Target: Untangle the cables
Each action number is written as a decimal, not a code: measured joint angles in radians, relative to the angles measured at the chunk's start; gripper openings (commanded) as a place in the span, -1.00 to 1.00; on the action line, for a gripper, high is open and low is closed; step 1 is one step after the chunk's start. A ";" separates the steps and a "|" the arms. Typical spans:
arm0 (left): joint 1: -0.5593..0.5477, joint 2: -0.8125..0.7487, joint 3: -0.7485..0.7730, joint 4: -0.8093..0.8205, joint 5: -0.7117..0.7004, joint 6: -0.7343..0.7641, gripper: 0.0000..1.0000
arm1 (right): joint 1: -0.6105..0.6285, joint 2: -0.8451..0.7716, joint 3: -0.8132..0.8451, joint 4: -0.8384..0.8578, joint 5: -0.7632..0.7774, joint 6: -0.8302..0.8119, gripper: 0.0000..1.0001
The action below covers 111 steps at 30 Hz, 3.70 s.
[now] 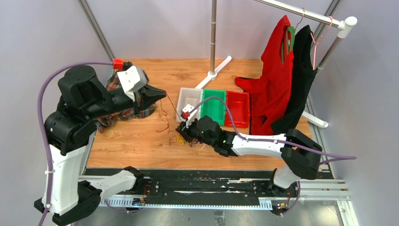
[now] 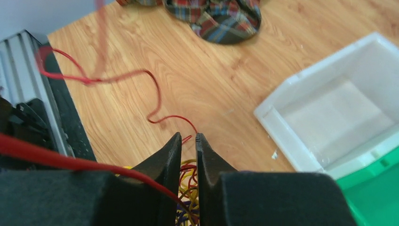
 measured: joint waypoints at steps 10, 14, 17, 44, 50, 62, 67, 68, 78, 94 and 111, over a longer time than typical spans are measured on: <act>-0.005 0.116 0.264 0.007 -0.154 0.026 -0.99 | -0.013 0.016 -0.201 0.087 0.076 0.085 -0.34; -0.005 0.179 0.368 0.064 -0.232 0.026 -0.99 | -0.013 0.026 -0.266 0.117 0.106 0.119 -0.33; -0.005 0.227 0.439 0.121 -0.283 0.026 -0.99 | -0.013 0.040 -0.321 0.140 0.118 0.146 -0.21; -0.024 0.285 0.053 0.641 -0.369 -0.001 -0.99 | -0.103 -0.246 -0.262 0.047 0.160 0.161 0.31; -0.025 0.324 0.035 0.716 -0.365 0.009 -0.99 | -0.187 -0.292 -0.274 -0.008 0.168 0.169 0.28; -0.025 0.337 -0.136 0.824 -0.367 0.048 -0.99 | -0.246 -0.323 -0.319 -0.049 0.179 0.183 0.25; -0.025 0.338 -0.239 0.829 -0.375 0.073 -0.99 | -0.259 -0.328 -0.326 -0.069 0.183 0.184 0.25; -0.025 0.338 -0.257 0.831 -0.375 0.080 -0.99 | -0.262 -0.332 -0.328 -0.072 0.183 0.185 0.25; -0.025 0.362 -0.412 0.835 -0.425 0.203 -0.99 | -0.280 -0.385 -0.354 -0.116 0.191 0.188 0.24; -0.032 0.407 -0.466 0.819 -0.467 0.203 -0.99 | -0.303 -0.302 -0.323 -0.156 0.187 0.201 0.19; -0.148 0.588 -0.294 0.782 -0.516 0.047 -0.99 | -0.322 -0.330 -0.315 -0.164 0.192 0.220 0.16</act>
